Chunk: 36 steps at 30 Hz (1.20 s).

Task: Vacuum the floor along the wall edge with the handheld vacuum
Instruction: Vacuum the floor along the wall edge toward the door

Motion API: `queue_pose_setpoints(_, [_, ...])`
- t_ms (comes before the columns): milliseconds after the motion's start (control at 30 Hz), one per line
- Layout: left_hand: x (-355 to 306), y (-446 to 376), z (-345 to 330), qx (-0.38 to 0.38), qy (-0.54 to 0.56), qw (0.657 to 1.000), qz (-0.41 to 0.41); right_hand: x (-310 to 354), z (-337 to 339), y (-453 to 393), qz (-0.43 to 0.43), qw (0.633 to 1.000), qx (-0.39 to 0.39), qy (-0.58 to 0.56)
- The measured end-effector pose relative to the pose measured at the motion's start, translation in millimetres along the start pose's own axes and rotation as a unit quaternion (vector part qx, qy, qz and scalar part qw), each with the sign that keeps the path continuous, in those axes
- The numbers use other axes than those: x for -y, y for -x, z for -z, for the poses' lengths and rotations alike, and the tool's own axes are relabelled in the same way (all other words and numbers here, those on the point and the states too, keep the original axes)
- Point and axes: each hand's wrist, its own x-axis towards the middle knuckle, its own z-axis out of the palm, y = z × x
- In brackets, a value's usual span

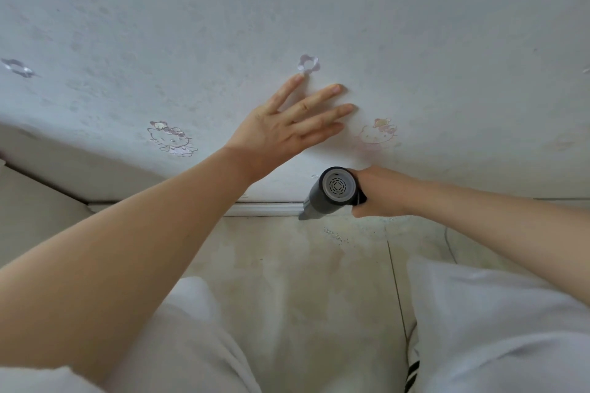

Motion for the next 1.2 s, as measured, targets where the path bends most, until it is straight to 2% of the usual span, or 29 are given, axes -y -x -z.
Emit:
queue_pose_setpoints(100, [-2,0,3,0.026,-0.003,1.000,0.000,-2,-5,9,-0.012,1.000,0.000,-0.015])
queue_pose_setpoints(567, [-15,-7,0,-0.004,0.019,0.999,0.035,-34,2,33,-0.027,0.999,0.015,-0.035])
queue_pose_setpoints(1033, [-26,-10,6,-0.019,-0.020,0.996,0.087,-59,1,56,-0.007,0.997,0.046,-0.054])
queue_pose_setpoints(1200, [-24,-12,11,-0.013,-0.025,0.997,0.071,-60,6,62,-0.011,0.997,0.048,-0.054])
